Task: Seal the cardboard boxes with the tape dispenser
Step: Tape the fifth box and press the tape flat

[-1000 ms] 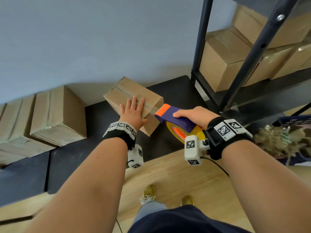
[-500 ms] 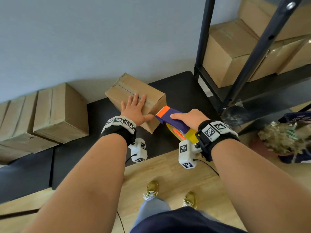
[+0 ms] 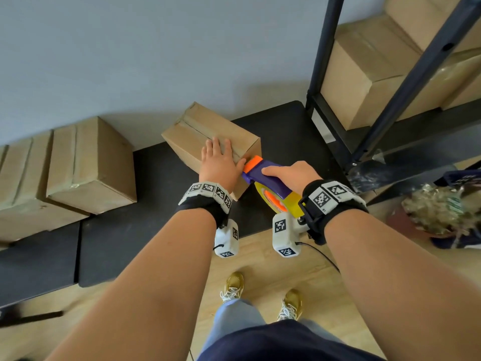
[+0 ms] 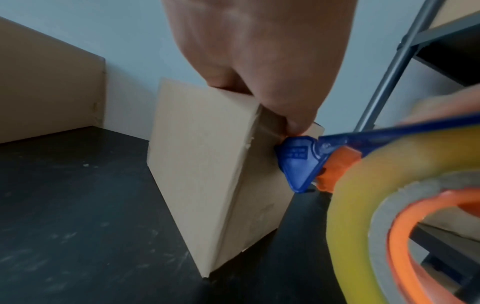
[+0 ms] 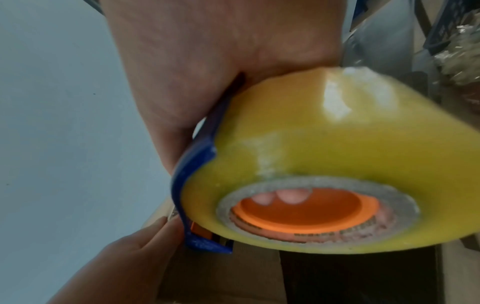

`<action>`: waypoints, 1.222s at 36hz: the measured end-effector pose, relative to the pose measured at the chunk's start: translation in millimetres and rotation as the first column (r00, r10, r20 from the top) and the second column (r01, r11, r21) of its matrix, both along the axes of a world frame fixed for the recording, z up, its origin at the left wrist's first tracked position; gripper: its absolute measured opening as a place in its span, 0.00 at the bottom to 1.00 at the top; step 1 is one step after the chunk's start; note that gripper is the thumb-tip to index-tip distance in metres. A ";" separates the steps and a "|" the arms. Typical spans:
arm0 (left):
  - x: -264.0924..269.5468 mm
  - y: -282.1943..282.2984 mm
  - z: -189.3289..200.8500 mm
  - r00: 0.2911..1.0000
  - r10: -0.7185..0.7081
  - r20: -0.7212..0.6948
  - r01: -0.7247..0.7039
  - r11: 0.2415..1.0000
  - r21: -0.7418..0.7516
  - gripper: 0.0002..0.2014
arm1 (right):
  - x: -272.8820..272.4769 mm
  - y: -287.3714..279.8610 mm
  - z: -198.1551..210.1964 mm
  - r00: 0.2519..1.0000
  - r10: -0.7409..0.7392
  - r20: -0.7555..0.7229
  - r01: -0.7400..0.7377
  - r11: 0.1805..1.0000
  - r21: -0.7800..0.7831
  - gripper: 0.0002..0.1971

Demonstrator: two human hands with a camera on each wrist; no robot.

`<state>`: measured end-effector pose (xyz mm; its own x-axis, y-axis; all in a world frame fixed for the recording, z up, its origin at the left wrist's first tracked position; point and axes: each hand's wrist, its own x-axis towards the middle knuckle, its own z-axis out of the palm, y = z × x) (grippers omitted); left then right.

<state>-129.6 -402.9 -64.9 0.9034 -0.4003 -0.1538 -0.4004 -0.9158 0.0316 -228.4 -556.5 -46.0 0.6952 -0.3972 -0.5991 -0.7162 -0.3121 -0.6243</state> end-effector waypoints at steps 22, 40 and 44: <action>-4.1 -6.8 -9.8 0.995 0.011 0.101 -0.017 0.998 0.058 0.32 | -4.5 2.2 -23.9 0.988 -0.059 -0.142 0.065 0.997 0.037 0.25; 19.2 12.2 33.6 0.993 0.107 -0.054 -0.117 0.960 -0.256 0.20 | -6.2 -26.9 18.2 0.985 -0.167 0.047 0.169 0.985 -0.036 0.31; 18.5 22.6 43.2 0.984 -0.014 -0.177 0.011 1.000 -0.017 0.38 | -8.5 -28.1 22.7 0.984 -0.170 0.056 0.173 0.984 -0.044 0.31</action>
